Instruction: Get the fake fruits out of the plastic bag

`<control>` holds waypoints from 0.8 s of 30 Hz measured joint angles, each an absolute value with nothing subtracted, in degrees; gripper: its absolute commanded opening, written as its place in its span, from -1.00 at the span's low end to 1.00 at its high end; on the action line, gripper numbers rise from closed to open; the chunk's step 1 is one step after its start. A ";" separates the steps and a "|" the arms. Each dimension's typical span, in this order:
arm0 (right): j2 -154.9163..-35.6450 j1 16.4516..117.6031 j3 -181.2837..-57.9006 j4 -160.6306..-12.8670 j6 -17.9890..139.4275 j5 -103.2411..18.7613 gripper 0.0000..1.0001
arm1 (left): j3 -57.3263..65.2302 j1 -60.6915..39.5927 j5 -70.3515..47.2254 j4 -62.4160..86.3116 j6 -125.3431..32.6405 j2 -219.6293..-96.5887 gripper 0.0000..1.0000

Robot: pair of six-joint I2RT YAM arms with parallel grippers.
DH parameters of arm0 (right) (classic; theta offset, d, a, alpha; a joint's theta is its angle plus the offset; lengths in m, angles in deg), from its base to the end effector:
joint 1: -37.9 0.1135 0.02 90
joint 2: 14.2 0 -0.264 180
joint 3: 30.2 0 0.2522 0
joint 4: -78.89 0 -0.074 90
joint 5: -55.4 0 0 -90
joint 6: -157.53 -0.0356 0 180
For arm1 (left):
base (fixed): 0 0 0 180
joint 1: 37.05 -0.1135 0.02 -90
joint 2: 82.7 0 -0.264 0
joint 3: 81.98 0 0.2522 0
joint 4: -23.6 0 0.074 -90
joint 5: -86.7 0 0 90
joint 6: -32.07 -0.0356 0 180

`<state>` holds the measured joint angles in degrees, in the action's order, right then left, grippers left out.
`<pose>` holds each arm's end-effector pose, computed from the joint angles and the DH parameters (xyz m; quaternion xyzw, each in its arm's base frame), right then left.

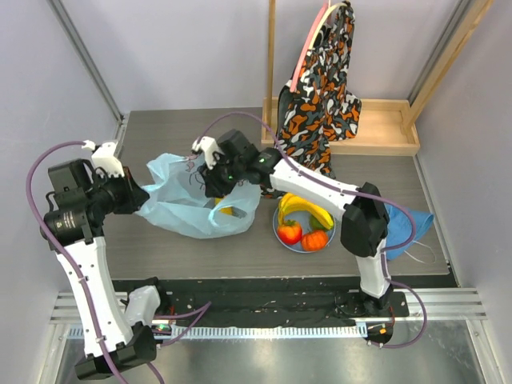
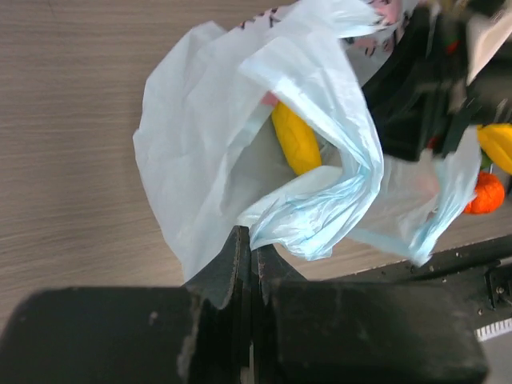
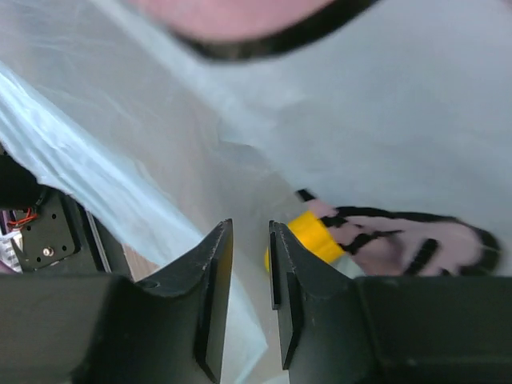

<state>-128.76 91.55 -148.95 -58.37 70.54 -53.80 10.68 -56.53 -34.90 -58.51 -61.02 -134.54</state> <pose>0.2664 0.3818 0.3050 -0.4852 0.7475 0.3188 0.3226 0.1251 0.0245 0.4171 -0.0138 0.8836 -0.1656 0.4377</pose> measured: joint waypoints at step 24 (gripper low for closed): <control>-130.31 94.21 -132.99 -59.57 70.23 -40.55 0.24 | 6.28 -56.53 -36.67 -60.09 -65.44 -131.43 -1.00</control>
<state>-130.31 94.21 -132.99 -59.57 70.23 -40.55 6.28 -56.53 -36.67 -60.09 -65.44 -131.43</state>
